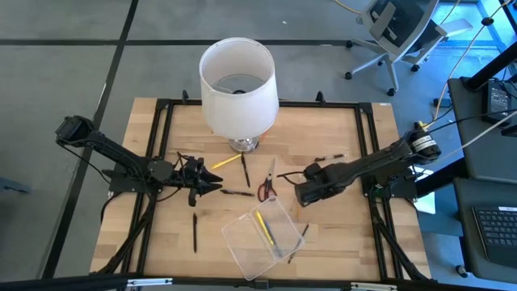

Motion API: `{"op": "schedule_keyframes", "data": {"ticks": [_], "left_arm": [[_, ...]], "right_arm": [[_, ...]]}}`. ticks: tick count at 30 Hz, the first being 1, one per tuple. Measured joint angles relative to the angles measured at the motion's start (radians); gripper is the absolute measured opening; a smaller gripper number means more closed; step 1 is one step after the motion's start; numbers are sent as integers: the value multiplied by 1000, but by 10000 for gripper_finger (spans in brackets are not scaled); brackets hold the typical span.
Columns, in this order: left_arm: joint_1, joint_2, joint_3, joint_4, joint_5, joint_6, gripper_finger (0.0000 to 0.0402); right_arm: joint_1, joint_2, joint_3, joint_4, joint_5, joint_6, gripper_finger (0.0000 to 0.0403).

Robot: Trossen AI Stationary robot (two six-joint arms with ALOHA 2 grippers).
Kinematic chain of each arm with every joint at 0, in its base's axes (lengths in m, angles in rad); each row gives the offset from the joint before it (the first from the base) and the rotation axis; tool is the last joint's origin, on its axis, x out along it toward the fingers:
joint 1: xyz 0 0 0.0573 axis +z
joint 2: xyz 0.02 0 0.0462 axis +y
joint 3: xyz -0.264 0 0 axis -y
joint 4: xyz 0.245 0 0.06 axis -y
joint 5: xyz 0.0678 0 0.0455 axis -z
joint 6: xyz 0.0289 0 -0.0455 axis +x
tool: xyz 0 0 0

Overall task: Pick & place school supplies into a supply box
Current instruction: Put the top right black pen into the transparent supply box

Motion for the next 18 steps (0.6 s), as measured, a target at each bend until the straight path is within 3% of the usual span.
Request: {"op": "schedule_keyframes", "data": {"ticks": [8, 18], "left_arm": [[0, 0, 0, 0, -10, 0, 128], [0, 0, 0, 0, -9, 0, 128]], "right_arm": [[-19, 4, -88, 85, 0, 18, 130], [-88, 4, -222, 251, 2, 41, 187]]}}
